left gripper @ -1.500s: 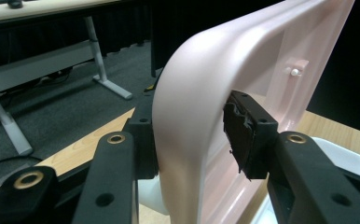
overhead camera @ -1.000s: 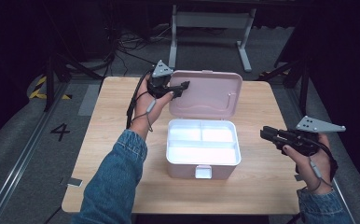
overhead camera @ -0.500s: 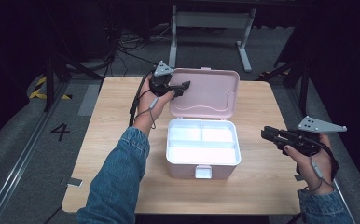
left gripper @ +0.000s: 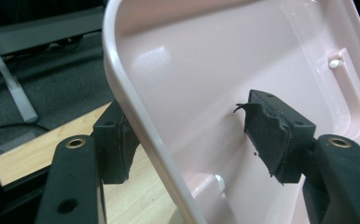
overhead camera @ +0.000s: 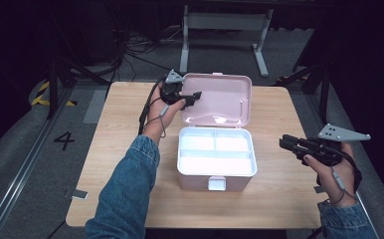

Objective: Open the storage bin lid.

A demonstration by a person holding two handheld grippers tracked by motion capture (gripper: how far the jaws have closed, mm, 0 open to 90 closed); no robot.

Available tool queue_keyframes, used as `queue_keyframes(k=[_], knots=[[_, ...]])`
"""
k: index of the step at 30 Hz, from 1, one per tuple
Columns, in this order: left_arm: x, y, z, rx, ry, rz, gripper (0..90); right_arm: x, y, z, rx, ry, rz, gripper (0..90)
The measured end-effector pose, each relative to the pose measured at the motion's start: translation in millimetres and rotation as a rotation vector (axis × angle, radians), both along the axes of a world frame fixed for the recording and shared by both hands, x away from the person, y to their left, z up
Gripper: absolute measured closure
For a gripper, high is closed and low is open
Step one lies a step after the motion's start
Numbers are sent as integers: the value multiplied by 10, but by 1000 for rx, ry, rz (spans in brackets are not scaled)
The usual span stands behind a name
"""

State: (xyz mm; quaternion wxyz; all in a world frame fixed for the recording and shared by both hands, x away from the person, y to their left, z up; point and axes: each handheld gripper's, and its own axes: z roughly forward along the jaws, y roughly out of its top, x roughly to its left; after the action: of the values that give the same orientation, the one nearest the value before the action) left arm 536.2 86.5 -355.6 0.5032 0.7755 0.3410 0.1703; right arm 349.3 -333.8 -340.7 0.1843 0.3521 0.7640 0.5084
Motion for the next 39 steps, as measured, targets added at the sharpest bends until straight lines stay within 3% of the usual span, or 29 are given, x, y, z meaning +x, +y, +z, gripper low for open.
queue_keyframes(k=[10, 14, 21, 39], knots=[[45, 11, -174, -24, 62, 3, 364, 12, 10, -14, -6, 3, 4, 742], [55, 20, -203, -11, 88, 6, 358, 19, 15, -24, -6, 7, 8, 738], [71, 11, -265, -25, 133, 28, 353, 24, 20, -32, -3, 9, 9, 734], [78, 8, -330, 3, 223, 65, 341, 34, 57, -32, -9, 8, 24, 725]])
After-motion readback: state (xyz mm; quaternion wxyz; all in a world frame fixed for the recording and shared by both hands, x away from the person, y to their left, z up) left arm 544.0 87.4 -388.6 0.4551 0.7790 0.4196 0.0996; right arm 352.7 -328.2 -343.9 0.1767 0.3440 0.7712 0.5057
